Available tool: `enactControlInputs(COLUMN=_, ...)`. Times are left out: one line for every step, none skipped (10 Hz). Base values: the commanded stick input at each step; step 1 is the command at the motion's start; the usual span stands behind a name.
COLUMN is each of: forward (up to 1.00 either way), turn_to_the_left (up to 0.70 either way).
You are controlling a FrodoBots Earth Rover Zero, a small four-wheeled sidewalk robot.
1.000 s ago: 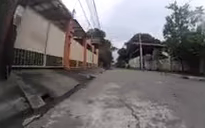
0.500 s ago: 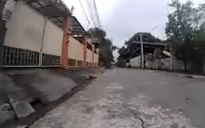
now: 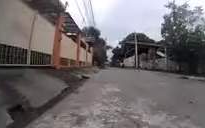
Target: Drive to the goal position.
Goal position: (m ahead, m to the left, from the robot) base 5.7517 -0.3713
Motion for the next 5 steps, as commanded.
enactControlInputs(forward=0.70, turn_to_the_left=-0.35)
enactControlInputs(forward=0.70, turn_to_the_left=-0.35)
enactControlInputs(forward=0.70, turn_to_the_left=-0.35)
enactControlInputs(forward=0.70, turn_to_the_left=0.00)
enactControlInputs(forward=0.70, turn_to_the_left=0.00)
